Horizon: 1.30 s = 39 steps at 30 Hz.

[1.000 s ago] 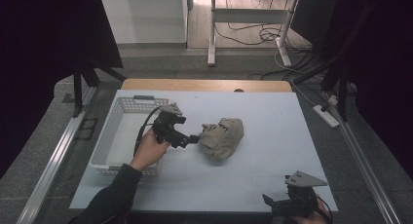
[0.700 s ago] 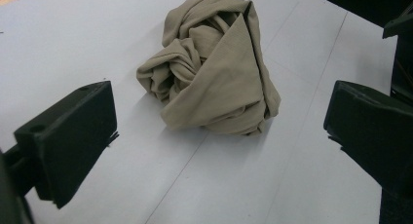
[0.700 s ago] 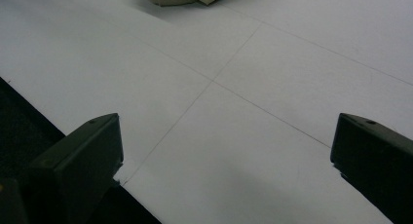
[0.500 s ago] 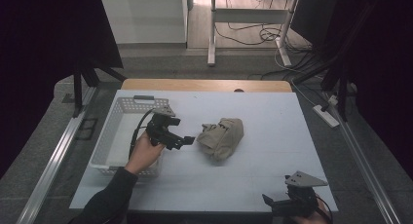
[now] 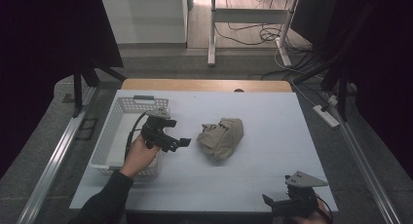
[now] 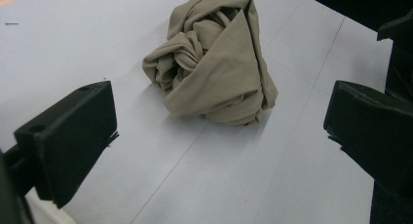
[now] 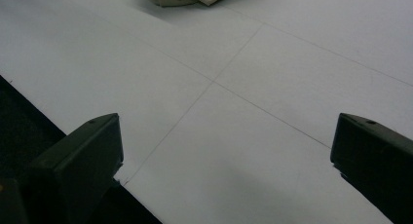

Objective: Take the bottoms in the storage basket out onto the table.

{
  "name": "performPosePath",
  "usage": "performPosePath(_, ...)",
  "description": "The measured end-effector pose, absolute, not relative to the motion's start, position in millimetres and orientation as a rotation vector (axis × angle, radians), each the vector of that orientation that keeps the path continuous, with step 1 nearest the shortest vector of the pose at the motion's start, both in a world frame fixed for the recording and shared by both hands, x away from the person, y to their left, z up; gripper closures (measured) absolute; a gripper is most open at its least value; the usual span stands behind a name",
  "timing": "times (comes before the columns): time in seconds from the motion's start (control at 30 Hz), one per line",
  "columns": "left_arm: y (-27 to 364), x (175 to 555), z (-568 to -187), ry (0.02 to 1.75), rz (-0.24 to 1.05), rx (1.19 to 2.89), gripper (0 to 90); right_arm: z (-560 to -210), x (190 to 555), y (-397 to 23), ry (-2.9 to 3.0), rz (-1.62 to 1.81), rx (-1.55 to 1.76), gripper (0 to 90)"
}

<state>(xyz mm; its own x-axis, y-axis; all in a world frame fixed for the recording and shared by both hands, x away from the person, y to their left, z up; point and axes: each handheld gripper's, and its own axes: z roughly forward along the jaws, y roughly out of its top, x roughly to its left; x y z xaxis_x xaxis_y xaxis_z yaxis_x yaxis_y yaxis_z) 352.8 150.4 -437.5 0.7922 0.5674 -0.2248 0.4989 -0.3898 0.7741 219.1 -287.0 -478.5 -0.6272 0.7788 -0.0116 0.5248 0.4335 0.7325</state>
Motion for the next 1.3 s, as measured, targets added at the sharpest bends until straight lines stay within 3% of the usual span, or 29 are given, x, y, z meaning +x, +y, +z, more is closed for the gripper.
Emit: performPosePath(1.3, 179, 321, -441, 0.812, 0.083, 1.996, 0.0, -478, 219, -288, 2.339, 1.023, 1.117, 0.0)
